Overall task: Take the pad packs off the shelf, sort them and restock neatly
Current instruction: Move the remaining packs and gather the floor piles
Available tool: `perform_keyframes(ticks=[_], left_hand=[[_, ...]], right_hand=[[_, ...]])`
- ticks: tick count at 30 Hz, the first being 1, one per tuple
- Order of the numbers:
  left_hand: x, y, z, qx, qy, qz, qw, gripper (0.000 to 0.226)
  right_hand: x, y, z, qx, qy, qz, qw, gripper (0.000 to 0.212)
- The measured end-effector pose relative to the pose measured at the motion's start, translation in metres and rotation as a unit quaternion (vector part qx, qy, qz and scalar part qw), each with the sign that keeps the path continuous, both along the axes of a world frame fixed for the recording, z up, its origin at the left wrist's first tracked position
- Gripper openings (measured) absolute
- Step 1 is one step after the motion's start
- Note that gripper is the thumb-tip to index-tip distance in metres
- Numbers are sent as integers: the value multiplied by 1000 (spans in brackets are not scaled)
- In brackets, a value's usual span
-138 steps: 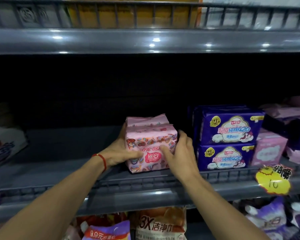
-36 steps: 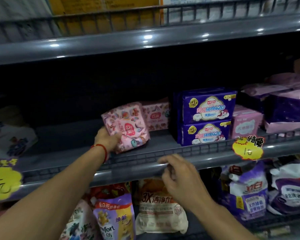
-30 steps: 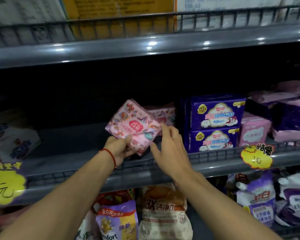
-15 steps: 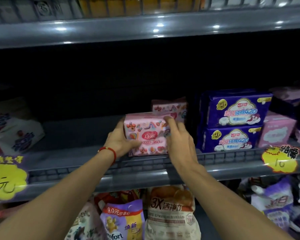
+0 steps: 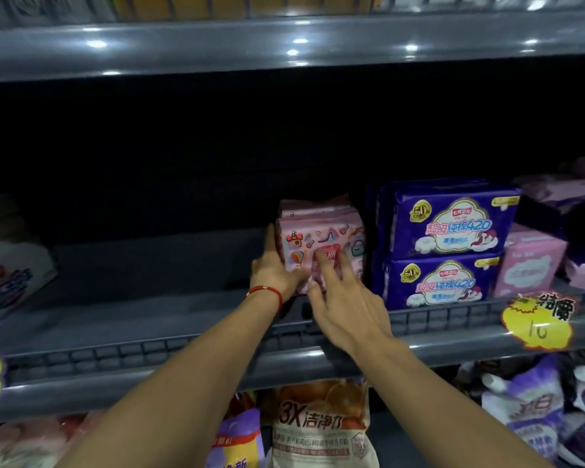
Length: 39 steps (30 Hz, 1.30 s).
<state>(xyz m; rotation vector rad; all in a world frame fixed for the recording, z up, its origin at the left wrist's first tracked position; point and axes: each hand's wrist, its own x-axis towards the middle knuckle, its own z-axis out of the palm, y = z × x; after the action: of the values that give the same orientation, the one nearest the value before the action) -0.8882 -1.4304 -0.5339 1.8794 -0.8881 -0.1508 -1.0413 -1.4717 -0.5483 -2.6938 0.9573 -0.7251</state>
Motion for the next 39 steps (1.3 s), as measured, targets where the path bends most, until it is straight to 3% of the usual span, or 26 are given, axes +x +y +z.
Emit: perform_keyframes(ticks=[3,9,14,17,20,22,27,30,35,39], left_hand=[[10,-9,-9,21,53,-27,998,75],[16,-15,-14,45,64,-72,994,93],[15,-15,-14,74,33,-36,996,85],[18,-11,-8,92,63,-34,993,79],[15,1,-1,111,51,29,992,69],[-7,20,9,76,17,61,995,64],[-88,79,20,-70,-160,52,983,37],[-137,97,7,-117,-165,3,979,38],[-213,106,-34,-107,-110,-66,986,41],[-261,92,-76,13,-92,-148,985,36]], right_hand=[[3,-4,2,38,31,2,999,67],[10,-15,10,127,46,4,991,74],[12,-17,10,132,61,10,989,70],[9,-23,17,188,29,31,981,67],[-6,-22,25,199,-59,52,977,55],[-26,-13,26,163,-102,67,979,45],[-85,9,17,63,-105,132,984,38],[-130,18,4,51,-95,130,986,38],[-217,20,-28,83,-33,83,993,37],[-298,10,-57,140,35,8,990,34]])
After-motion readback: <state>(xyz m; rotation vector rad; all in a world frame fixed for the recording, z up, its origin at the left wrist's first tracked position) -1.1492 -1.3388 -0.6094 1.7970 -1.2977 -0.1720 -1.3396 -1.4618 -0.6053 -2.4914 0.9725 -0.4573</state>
